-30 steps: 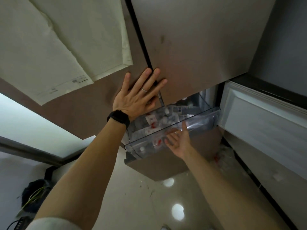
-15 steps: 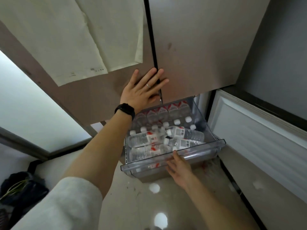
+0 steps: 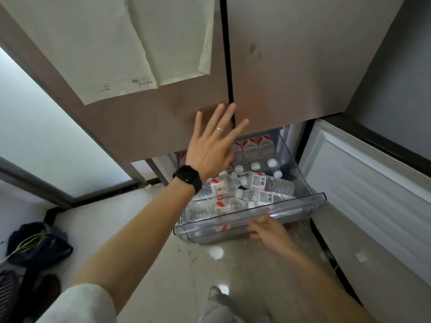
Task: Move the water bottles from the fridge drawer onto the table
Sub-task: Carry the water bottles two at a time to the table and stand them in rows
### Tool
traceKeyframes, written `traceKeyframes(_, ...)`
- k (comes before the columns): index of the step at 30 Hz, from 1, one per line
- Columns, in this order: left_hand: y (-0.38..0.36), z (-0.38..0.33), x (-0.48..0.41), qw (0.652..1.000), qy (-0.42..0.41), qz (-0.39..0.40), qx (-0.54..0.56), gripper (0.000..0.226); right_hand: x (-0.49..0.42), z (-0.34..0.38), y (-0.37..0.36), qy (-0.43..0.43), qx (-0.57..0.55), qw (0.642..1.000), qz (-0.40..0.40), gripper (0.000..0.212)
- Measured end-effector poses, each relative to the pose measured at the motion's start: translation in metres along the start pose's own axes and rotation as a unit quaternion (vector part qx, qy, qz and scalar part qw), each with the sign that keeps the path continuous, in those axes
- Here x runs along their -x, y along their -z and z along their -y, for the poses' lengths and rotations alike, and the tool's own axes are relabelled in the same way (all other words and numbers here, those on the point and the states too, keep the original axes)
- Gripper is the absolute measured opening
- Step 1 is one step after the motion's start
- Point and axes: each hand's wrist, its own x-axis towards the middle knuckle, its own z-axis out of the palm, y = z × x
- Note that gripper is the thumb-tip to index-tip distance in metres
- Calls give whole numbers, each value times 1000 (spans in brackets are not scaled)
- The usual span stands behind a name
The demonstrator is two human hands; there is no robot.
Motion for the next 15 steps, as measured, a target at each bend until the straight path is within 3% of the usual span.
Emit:
traceKeyframes(4, -30, -13, 56, 982, 87, 67, 156, 64, 7, 42, 19, 141, 194, 970, -46, 10)
traceKeyframes(7, -61, -15, 86, 921, 221, 205, 248, 61, -10, 70, 18, 180, 365, 909, -93, 19)
traceKeyframes(10, -88, -10, 108, 866, 277, 320, 268, 73, -43, 75, 4, 67, 569, 819, -28, 57)
traceKeyframes(13, -109, -3, 111, 840, 285, 359, 289, 85, -66, 72, -14, -29, 574, 818, 10, 95)
traceKeyframes(15, -119, 3, 105, 849, 261, 369, 273, 85, -75, 69, -23, -48, 569, 821, -8, 104)
